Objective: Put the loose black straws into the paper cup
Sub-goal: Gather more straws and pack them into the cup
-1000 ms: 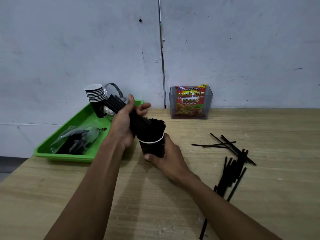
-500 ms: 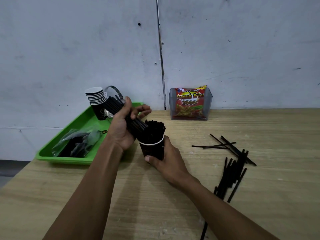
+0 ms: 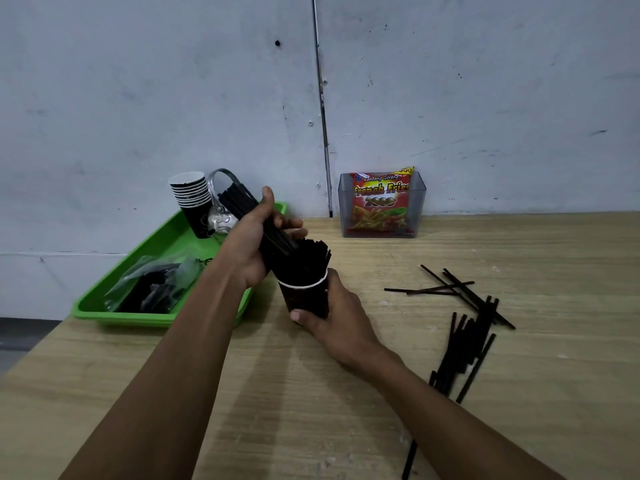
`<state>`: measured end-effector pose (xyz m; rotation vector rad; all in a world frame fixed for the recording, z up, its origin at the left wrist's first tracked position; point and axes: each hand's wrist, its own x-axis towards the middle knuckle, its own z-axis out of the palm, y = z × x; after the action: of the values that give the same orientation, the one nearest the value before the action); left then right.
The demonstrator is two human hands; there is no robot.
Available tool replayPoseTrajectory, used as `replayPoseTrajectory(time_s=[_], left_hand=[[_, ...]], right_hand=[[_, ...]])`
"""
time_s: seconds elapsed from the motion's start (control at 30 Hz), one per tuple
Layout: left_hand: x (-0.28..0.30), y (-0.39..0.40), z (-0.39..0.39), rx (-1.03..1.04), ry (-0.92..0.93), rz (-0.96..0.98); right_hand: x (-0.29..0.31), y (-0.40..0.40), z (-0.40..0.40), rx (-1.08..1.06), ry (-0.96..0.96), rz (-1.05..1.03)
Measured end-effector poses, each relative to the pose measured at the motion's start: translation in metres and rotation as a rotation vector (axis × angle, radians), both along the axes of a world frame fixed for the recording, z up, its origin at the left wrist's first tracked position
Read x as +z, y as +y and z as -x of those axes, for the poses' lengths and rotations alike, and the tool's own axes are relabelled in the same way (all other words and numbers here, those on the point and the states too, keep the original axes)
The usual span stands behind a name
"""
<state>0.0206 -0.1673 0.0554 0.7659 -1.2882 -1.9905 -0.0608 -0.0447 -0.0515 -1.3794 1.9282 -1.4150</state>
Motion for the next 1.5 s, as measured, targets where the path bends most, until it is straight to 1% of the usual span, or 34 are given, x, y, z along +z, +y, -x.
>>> replayPoseTrajectory(time_s=[0.1, 0.2, 0.27, 0.33, 0.4, 0.43, 0.47, 0.57, 0.63, 0.7, 0.77, 0.83, 0.9, 1.0, 1.1, 1.17, 1.37, 1.5], left_hand=[[0.004, 0.003, 0.005, 0.048, -0.054, -0.144], [0.006, 0.005, 0.011, 0.056, -0.115, -0.154], [0.004, 0.003, 0.012, 0.07, -0.182, -0.026], [-0.003, 0.003, 0.011, 0.09, -0.248, 0.209], [-0.01, 0.006, 0.007, 0.046, -0.289, 0.422], [-0.013, 0.009, 0.005, 0.011, -0.307, 0.486], [-0.015, 0.01, 0.002, -0.017, -0.322, 0.517], [-0.012, 0.01, -0.005, -0.075, -0.315, 0.504], [-0.008, 0.011, -0.009, -0.113, -0.342, 0.529], [-0.006, 0.013, -0.01, -0.144, -0.34, 0.537], [-0.005, 0.014, -0.01, -0.165, -0.321, 0.541], [-0.005, 0.013, -0.011, -0.184, -0.331, 0.56], [-0.006, 0.01, -0.012, -0.198, -0.342, 0.574], [-0.007, 0.009, -0.014, -0.227, -0.314, 0.576], [-0.004, 0.013, -0.013, -0.253, -0.287, 0.665], [-0.003, 0.013, -0.013, -0.264, -0.28, 0.716], [0.0, 0.013, -0.014, -0.272, -0.249, 0.746], [0.003, 0.016, -0.014, -0.279, -0.288, 0.769]], right_hand=[[0.001, 0.001, 0.0, 0.006, 0.004, 0.003], [0.001, 0.0, 0.001, 0.012, 0.005, -0.005], [0.002, 0.0, 0.002, 0.013, 0.004, -0.012], [0.003, 0.0, 0.002, 0.027, -0.006, -0.023], [0.006, 0.001, 0.002, 0.034, -0.024, -0.031], [0.008, 0.002, 0.003, 0.035, -0.03, -0.036], [0.01, 0.003, 0.004, 0.04, -0.028, -0.046], [0.022, 0.009, 0.016, 0.102, -0.013, -0.133], [0.04, 0.011, 0.029, 0.097, -0.06, -0.157], [0.063, 0.009, 0.041, 0.041, -0.098, -0.079], [0.088, 0.003, 0.049, -0.01, -0.085, 0.066], [0.115, -0.003, 0.047, 0.0, -0.029, 0.17], [0.139, -0.006, 0.038, 0.061, 0.068, 0.179], [0.157, -0.012, 0.023, 0.2, 0.27, 0.049], [0.157, -0.016, 0.014, 0.33, 0.504, -0.113], [0.15, -0.016, 0.013, 0.354, 0.612, -0.154], [0.145, -0.007, 0.018, 0.347, 0.675, -0.199], [0.151, -0.003, 0.013, 0.35, 0.578, -0.078]])
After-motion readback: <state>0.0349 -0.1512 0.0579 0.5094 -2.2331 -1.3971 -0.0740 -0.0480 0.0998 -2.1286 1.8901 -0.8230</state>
